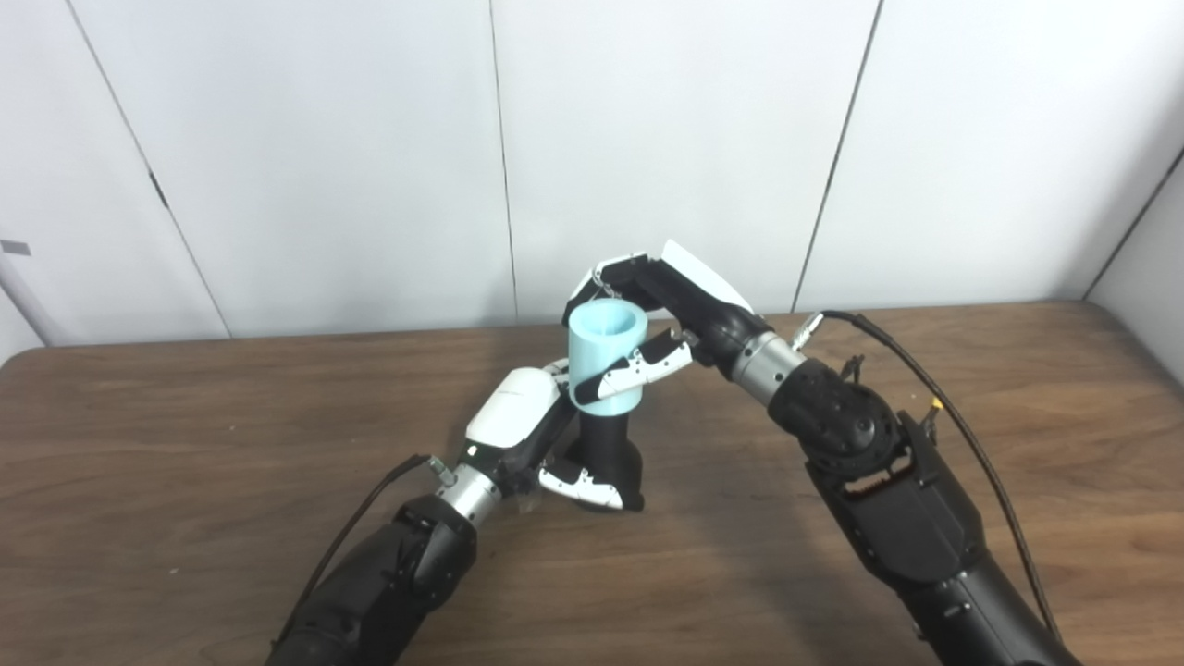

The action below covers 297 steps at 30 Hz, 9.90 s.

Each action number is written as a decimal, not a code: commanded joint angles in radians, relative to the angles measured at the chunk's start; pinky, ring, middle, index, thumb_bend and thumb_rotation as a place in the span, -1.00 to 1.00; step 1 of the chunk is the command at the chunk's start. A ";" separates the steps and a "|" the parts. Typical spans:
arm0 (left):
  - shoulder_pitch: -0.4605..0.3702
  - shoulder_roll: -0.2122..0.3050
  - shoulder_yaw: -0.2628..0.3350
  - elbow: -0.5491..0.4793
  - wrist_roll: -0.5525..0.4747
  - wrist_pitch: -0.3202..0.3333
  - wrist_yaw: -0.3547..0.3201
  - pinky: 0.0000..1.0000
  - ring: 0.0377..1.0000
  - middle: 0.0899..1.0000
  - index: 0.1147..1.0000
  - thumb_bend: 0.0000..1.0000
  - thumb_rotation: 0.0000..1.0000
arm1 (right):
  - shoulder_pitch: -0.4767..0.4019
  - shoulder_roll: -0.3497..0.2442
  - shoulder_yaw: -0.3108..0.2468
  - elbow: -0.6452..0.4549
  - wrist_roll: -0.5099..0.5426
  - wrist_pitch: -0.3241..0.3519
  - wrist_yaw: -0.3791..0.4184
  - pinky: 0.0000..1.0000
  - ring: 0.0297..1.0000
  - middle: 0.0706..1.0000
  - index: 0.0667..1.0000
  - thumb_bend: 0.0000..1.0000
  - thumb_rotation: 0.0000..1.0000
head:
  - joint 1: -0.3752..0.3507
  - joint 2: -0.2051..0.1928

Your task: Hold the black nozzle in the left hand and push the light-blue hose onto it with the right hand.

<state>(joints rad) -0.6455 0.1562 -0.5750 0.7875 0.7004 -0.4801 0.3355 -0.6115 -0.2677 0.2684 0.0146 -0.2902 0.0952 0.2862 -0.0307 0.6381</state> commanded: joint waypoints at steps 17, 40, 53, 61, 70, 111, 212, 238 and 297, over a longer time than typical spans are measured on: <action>0.167 -0.025 -0.030 0.056 0.022 0.019 -0.034 0.79 0.31 -0.14 -0.15 0.05 -1.00 | 0.005 -0.035 0.091 0.033 -0.087 -0.122 0.031 -0.34 -0.23 -0.10 -0.05 0.03 -1.00 | 0.004 0.016; 0.179 -0.015 0.014 0.019 0.015 0.039 -0.088 0.77 0.31 -0.12 -0.17 0.05 -1.00 | 0.210 -0.028 -0.004 0.077 -0.225 -0.464 -0.323 -0.27 -0.18 -0.05 -0.08 0.00 -1.00 | -0.002 0.027; 0.184 -0.017 0.025 0.017 0.022 0.050 -0.089 0.78 0.31 -0.12 -0.17 0.05 -1.00 | 0.247 0.014 -0.034 0.133 -0.304 -0.529 -0.478 -0.25 -0.19 -0.05 -0.06 0.00 -1.00 | 0.001 0.032; 0.183 -0.014 0.023 0.019 0.027 0.041 -0.086 0.76 0.32 -0.12 -0.18 0.05 -1.00 | 0.219 0.020 -0.018 0.036 -0.224 -0.226 -0.220 -0.28 -0.18 -0.06 -0.05 0.00 -1.00 | -0.001 0.034; 0.182 -0.018 0.024 0.019 0.028 0.028 -0.087 0.76 0.31 -0.13 -0.17 0.05 -1.00 | 0.076 0.031 0.011 -0.123 -0.166 0.330 0.114 -0.25 -0.15 -0.07 -0.09 0.01 -1.00 | 0.000 0.038; 0.182 -0.006 0.036 0.007 0.022 0.051 -0.100 0.77 0.32 -0.13 -0.16 0.05 -1.00 | 0.267 -0.042 0.005 0.029 -0.159 -0.420 -0.149 -0.27 -0.17 -0.09 -0.07 0.00 -1.00 | 0.006 0.054; 0.188 -0.002 0.054 -0.025 0.039 0.075 -0.126 0.78 0.31 -0.13 -0.17 0.05 -1.00 | 0.293 0.046 0.015 -0.079 -0.066 0.212 -0.049 -0.26 -0.17 -0.09 -0.09 0.01 -1.00 | 0.014 0.080; 0.192 0.003 0.056 -0.044 0.029 0.087 -0.136 0.78 0.31 -0.13 -0.16 0.05 -1.00 | 0.277 -0.079 0.114 0.059 -0.192 -0.314 -0.156 -0.31 -0.20 -0.09 -0.04 0.00 -1.00 | 0.021 0.086; 0.173 -0.009 0.049 0.011 0.010 0.064 -0.119 0.80 0.30 -0.16 -0.14 0.05 -1.00 | -0.014 -0.214 -0.053 -0.323 0.004 0.244 0.298 1.00 1.00 1.00 1.00 1.00 -0.22 | 0.018 0.081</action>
<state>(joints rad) -0.5841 0.1373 -0.4967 0.6991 0.7009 -0.4206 0.2235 -0.5548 -0.4462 0.2123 -0.2532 -0.3194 0.3265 0.5361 -0.0123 0.7179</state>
